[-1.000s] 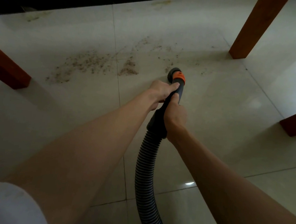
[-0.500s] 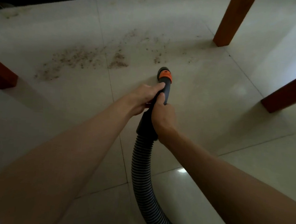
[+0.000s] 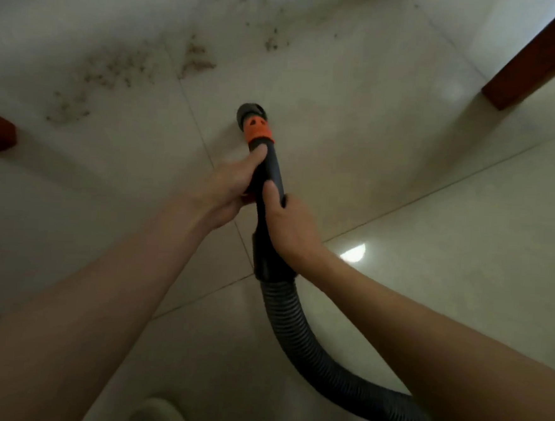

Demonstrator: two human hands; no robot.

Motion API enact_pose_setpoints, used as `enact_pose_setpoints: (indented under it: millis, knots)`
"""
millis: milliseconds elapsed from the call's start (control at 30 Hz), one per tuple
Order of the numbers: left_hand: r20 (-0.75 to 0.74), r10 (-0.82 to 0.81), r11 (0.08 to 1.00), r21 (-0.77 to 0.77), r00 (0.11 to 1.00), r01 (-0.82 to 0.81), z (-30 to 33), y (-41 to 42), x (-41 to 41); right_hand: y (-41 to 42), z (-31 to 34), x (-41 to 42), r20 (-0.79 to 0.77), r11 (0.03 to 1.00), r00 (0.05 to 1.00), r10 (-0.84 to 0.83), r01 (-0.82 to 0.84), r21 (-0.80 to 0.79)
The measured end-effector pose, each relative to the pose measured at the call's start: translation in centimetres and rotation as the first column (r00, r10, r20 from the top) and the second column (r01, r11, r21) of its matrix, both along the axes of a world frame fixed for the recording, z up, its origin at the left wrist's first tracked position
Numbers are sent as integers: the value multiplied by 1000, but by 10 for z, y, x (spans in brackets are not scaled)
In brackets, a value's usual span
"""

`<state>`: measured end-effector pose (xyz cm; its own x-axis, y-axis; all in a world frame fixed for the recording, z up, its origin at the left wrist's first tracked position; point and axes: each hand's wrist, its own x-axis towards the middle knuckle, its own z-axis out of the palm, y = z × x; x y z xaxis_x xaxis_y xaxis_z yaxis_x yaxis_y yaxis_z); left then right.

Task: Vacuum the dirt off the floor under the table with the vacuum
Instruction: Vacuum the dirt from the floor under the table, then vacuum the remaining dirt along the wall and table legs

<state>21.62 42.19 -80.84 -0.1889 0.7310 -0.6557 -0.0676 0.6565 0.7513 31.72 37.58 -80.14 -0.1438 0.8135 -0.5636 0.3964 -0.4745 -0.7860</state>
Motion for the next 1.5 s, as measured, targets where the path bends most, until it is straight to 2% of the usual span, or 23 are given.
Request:
enact_pose_setpoints:
  millis: [67, 167, 300, 500, 633, 767, 933, 1167, 1333, 1500]
  knots:
    - [-8, -5, 1000, -20, 1000, 5, -7, -16, 2, -14, -7, 5, -64, 997, 998, 18, -22, -72]
    - [9, 16, 997, -74, 1000, -15, -6, -36, 17, -33, -7, 16, -135, 985, 990, -40, 16, -174]
    - [32, 4, 986, -166, 999, 2, 21, -70, 40, -66, 10, 37, -116, 954, 993, -37, 1, -300]
    - [20, 44, 961, -276, 999, -36, 84, -123, 80, -115, 70, 85, -129, 902, 985, -112, 46, -429]
    - [66, -49, 953, -296, 997, 66, 142, -138, 111, -136, 129, 122, -152, 884, 972, -178, 90, -458]
    - [100, -183, 939, -276, 978, 204, 212, -145, 148, -153, 203, 160, -155, 883, 957, -246, 155, -443]
    - [146, -191, 944, -243, 971, 222, 303, -158, 203, -172, 300, 214, -98, 886, 949, -301, 241, -396]
    - [279, -253, 939, -161, 926, 305, 452, -170, 281, -184, 452, 294, 24, 925, 961, -274, 271, -266]
    - [294, -351, 925, -39, 889, 378, 537, -166, 321, -178, 543, 329, 24, 930, 945, -325, 324, -170]
    - [216, -463, 886, 107, 859, 451, 595, -145, 336, -167, 603, 342, -32, 913, 914, -405, 401, -79]
